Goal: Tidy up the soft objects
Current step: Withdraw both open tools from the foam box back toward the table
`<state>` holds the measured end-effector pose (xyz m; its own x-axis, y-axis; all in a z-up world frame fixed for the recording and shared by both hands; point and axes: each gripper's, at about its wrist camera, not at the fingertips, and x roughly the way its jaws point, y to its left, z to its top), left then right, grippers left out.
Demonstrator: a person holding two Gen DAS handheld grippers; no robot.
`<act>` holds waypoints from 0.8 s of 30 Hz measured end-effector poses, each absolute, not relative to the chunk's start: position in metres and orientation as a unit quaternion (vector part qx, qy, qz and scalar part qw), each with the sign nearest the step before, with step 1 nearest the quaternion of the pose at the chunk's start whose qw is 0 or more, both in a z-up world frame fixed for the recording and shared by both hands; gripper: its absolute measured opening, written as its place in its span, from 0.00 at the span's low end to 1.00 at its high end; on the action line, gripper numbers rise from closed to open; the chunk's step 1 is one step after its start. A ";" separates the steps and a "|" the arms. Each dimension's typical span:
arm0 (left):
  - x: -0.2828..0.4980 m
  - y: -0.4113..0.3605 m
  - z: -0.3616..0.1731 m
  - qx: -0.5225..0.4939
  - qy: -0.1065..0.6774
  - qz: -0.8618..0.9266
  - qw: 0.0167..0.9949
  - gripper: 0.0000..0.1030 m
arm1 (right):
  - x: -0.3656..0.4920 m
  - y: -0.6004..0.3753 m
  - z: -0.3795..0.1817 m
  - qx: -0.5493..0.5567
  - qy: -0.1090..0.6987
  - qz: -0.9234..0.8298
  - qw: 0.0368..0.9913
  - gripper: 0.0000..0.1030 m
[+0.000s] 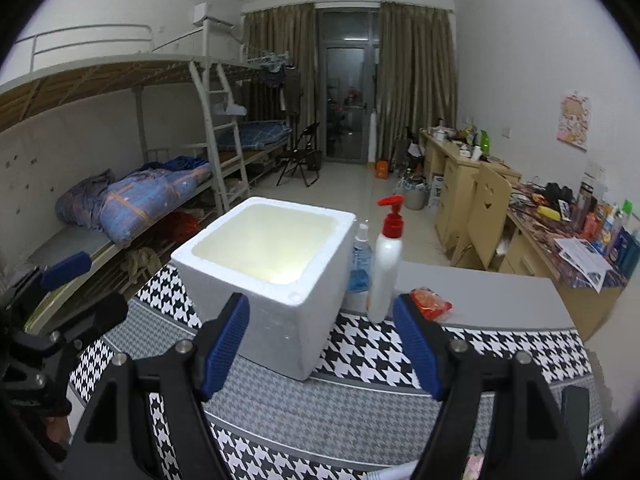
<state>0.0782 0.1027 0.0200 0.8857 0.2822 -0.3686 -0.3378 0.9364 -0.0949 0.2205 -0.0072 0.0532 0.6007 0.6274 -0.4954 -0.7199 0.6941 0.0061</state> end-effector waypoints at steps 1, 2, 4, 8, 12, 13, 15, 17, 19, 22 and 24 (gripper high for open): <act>0.078 0.100 0.020 -0.077 0.177 0.160 0.968 0.98 | 0.221 -0.011 0.054 -0.087 0.238 0.380 0.890 0.83; 0.077 0.098 0.019 -0.078 0.176 0.159 0.968 0.98 | 0.221 -0.015 0.053 -0.077 0.240 0.383 0.889 0.84; 0.077 0.094 0.019 -0.080 0.176 0.153 0.969 0.98 | 0.221 -0.021 0.052 -0.066 0.245 0.387 0.887 0.84; 0.077 0.087 0.019 -0.079 0.175 0.149 0.970 0.98 | 0.215 -0.030 0.052 -0.067 0.227 0.380 0.894 0.84; 0.078 0.081 0.017 -0.076 0.176 0.142 0.971 0.98 | 0.207 -0.036 0.051 -0.082 0.201 0.378 0.900 0.84; 0.078 0.078 0.016 -0.074 0.177 0.139 0.971 0.98 | 0.205 -0.039 0.051 -0.082 0.194 0.376 0.902 0.84; 0.079 0.076 0.015 -0.073 0.179 0.134 0.972 0.98 | 0.202 -0.044 0.051 -0.078 0.181 0.373 0.907 0.84; 0.079 0.073 0.014 -0.073 0.178 0.130 0.973 0.98 | 0.202 -0.050 0.051 -0.066 0.183 0.374 0.907 0.84; 0.079 0.069 0.012 -0.076 0.177 0.125 0.973 0.98 | 0.201 -0.057 0.049 -0.052 0.177 0.370 0.911 0.84; 0.079 0.068 0.012 -0.081 0.177 0.118 0.974 0.98 | 0.196 -0.063 0.047 -0.058 0.156 0.346 0.923 0.84; 0.079 0.064 0.010 -0.083 0.176 0.114 0.974 0.98 | 0.195 -0.066 0.044 -0.064 0.156 0.342 0.924 0.84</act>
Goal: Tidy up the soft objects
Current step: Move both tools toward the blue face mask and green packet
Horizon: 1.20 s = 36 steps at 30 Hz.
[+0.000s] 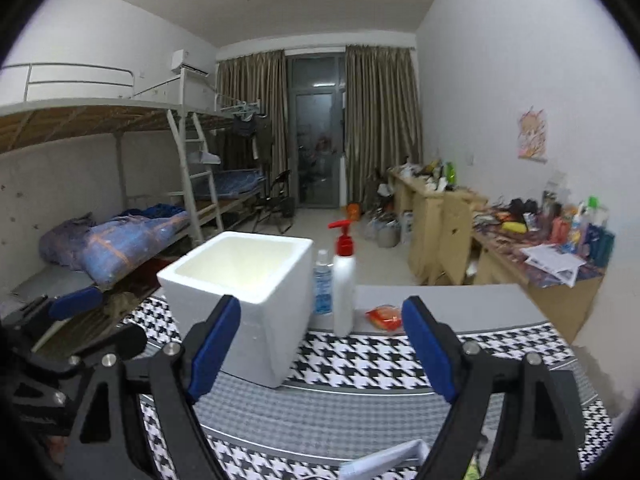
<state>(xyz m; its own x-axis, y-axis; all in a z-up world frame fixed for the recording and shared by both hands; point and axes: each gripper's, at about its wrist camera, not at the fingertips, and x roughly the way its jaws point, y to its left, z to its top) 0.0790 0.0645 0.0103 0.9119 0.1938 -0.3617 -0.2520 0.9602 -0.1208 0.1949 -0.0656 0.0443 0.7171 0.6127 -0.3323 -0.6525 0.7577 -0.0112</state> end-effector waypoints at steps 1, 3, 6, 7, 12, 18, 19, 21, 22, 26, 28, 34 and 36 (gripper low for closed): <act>0.078 0.064 0.009 -0.083 0.176 0.111 0.975 0.98 | 0.195 -0.067 0.043 -0.065 0.157 0.341 0.924 0.84; 0.079 0.058 0.008 -0.082 0.177 0.105 0.975 0.98 | 0.194 -0.075 0.043 -0.056 0.151 0.333 0.929 0.84; 0.078 0.054 0.008 -0.081 0.175 0.103 0.976 0.98 | 0.194 -0.087 0.041 -0.031 0.149 0.325 0.933 0.84; 0.077 0.052 0.008 -0.082 0.173 0.102 0.976 0.98 | 0.195 -0.088 0.041 -0.029 0.155 0.322 0.934 0.84; 0.075 0.043 0.007 -0.082 0.169 0.094 0.978 0.98 | 0.197 -0.092 0.037 -0.067 0.175 0.303 0.934 0.84; 0.077 0.034 0.003 -0.079 0.172 0.084 0.978 0.98 | 0.197 -0.109 0.034 -0.055 0.171 0.305 0.935 0.84; 0.078 0.031 0.003 -0.076 0.173 0.082 0.979 0.98 | 0.195 -0.110 0.034 -0.057 0.168 0.304 0.936 0.87; 0.079 0.028 0.003 -0.073 0.174 0.079 0.979 0.98 | 0.191 -0.115 0.033 -0.052 0.158 0.292 0.942 0.93; 0.080 0.026 0.003 -0.073 0.176 0.075 0.979 0.98 | 0.189 -0.117 0.033 -0.051 0.152 0.288 0.944 0.95; 0.081 0.021 0.000 -0.073 0.180 0.067 0.979 0.98 | 0.185 -0.127 0.036 -0.043 0.141 0.286 0.947 0.99; 0.082 0.018 0.000 -0.071 0.182 0.061 0.979 0.98 | 0.185 -0.131 0.036 -0.039 0.140 0.283 0.948 0.99; 0.082 0.010 -0.002 -0.064 0.182 0.053 0.980 0.98 | 0.179 -0.138 0.033 -0.044 0.138 0.269 0.952 0.99; 0.082 0.008 -0.003 -0.065 0.184 0.048 0.980 0.98 | 0.176 -0.141 0.031 -0.046 0.135 0.265 0.954 0.99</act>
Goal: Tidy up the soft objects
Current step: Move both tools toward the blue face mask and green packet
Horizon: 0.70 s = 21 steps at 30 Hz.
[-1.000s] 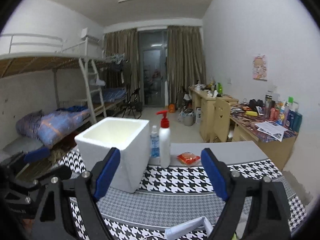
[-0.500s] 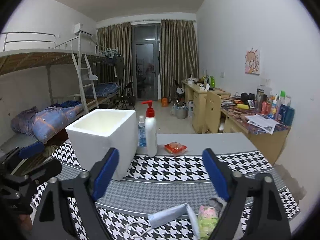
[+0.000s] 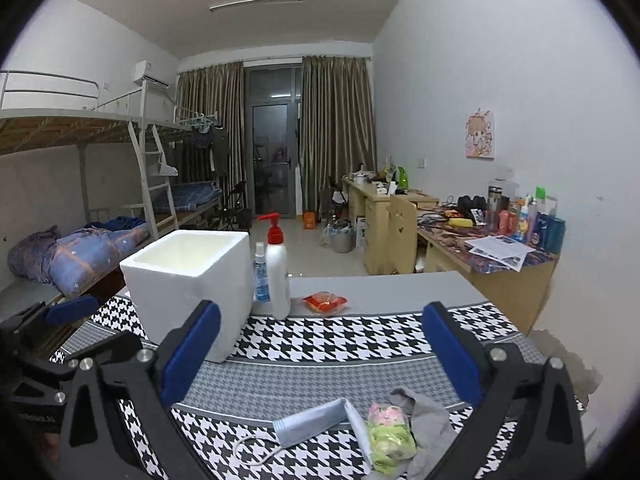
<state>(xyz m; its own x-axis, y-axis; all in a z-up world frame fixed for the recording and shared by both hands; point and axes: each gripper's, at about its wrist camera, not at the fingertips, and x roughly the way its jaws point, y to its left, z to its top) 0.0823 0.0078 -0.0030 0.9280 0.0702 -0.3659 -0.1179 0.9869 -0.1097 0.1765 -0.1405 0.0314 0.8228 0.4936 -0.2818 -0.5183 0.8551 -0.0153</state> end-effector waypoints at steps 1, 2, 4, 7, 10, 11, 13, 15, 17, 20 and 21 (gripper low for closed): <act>0.083 0.007 -0.003 -0.064 0.184 0.046 0.980 0.98 | 0.175 -0.142 0.031 -0.047 0.133 0.264 0.954 0.99; 0.083 0.006 -0.003 -0.063 0.184 0.045 0.980 0.98 | 0.173 -0.143 0.030 -0.048 0.131 0.265 0.954 0.99; 0.085 0.002 -0.004 -0.061 0.185 0.044 0.980 0.98 | 0.174 -0.145 0.030 -0.047 0.133 0.265 0.954 0.99; 0.088 -0.003 -0.005 -0.056 0.185 0.040 0.980 0.98 | 0.173 -0.151 0.028 -0.047 0.135 0.260 0.955 0.99; 0.091 -0.008 -0.008 -0.056 0.188 0.038 0.980 0.98 | 0.171 -0.157 0.027 -0.046 0.133 0.255 0.957 0.99; 0.092 -0.009 -0.009 -0.056 0.190 0.036 0.980 0.98 | 0.171 -0.157 0.027 -0.046 0.133 0.254 0.957 0.99; 0.093 -0.011 -0.010 -0.057 0.193 0.030 0.979 0.98 | 0.169 -0.160 0.026 -0.048 0.134 0.252 0.957 0.99; 0.094 -0.015 -0.012 -0.057 0.195 0.027 0.979 0.98 | 0.168 -0.163 0.024 -0.050 0.133 0.252 0.957 0.99; 0.095 -0.018 -0.013 -0.055 0.196 0.023 0.979 0.98 | 0.167 -0.166 0.022 -0.050 0.133 0.251 0.957 0.99; 0.096 -0.022 -0.015 -0.055 0.196 0.017 0.979 0.98 | 0.168 -0.171 0.020 -0.046 0.137 0.248 0.958 0.99; 0.096 -0.024 -0.015 -0.055 0.197 0.014 0.979 0.98 | 0.169 -0.174 0.020 -0.043 0.139 0.245 0.959 0.99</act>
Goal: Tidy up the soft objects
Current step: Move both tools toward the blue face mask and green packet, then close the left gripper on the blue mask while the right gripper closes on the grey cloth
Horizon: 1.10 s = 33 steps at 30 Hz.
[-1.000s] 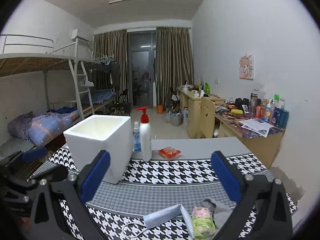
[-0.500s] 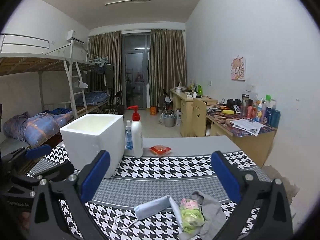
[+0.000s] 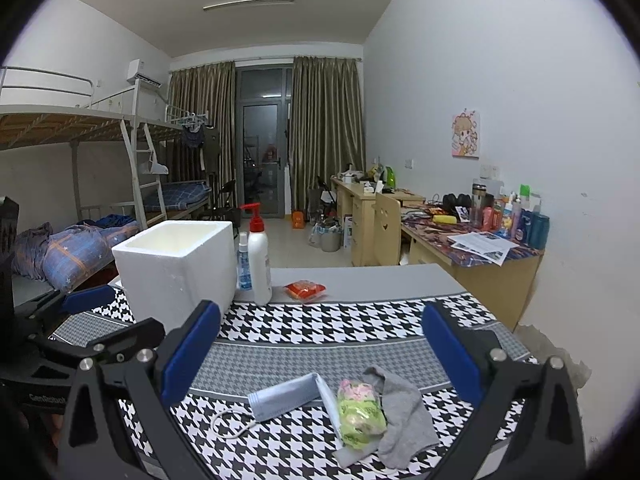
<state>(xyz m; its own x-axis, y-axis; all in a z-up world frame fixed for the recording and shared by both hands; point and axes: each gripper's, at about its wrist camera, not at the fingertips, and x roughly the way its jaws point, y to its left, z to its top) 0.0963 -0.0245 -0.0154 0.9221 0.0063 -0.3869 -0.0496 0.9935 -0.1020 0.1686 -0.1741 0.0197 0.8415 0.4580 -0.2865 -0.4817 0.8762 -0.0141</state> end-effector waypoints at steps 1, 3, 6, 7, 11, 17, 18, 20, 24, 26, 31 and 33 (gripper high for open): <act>0.097 -0.026 -0.015 -0.055 0.197 0.012 0.979 0.98 | 0.169 -0.176 0.020 -0.040 0.139 0.245 0.959 0.99; 0.098 -0.029 -0.016 -0.054 0.197 0.010 0.979 0.98 | 0.170 -0.182 0.018 -0.038 0.141 0.241 0.959 0.99; 0.100 -0.034 -0.019 -0.051 0.201 0.007 0.978 0.98 | 0.171 -0.188 0.015 -0.035 0.145 0.231 0.961 0.99; 0.102 -0.037 -0.022 -0.049 0.205 0.004 0.977 0.98 | 0.171 -0.191 0.013 -0.036 0.148 0.228 0.962 0.99; 0.108 -0.043 -0.028 -0.044 0.215 0.000 0.976 0.98 | 0.176 -0.201 0.006 -0.029 0.161 0.218 0.962 0.99; 0.118 -0.048 -0.040 -0.040 0.237 0.001 0.971 0.98 | 0.183 -0.215 -0.005 -0.022 0.180 0.206 0.962 0.99; 0.120 -0.048 -0.042 -0.040 0.240 0.000 0.970 0.98 | 0.186 -0.218 -0.007 -0.019 0.185 0.203 0.961 0.99; 0.123 -0.049 -0.046 -0.040 0.248 0.000 0.968 0.98 | 0.190 -0.220 -0.011 -0.015 0.194 0.204 0.959 0.99; 0.130 -0.051 -0.052 -0.040 0.258 -0.001 0.965 0.98 | 0.195 -0.223 -0.020 -0.023 0.207 0.200 0.957 0.99; 0.135 -0.052 -0.055 -0.037 0.264 -0.001 0.964 0.98 | 0.197 -0.224 -0.022 -0.025 0.209 0.200 0.957 0.99; 0.148 -0.055 -0.064 -0.036 0.279 -0.002 0.960 0.98 | 0.203 -0.227 -0.028 -0.027 0.218 0.200 0.955 0.99; 0.152 -0.056 -0.068 -0.033 0.285 -0.003 0.958 0.98 | 0.205 -0.228 -0.031 -0.030 0.223 0.199 0.954 0.99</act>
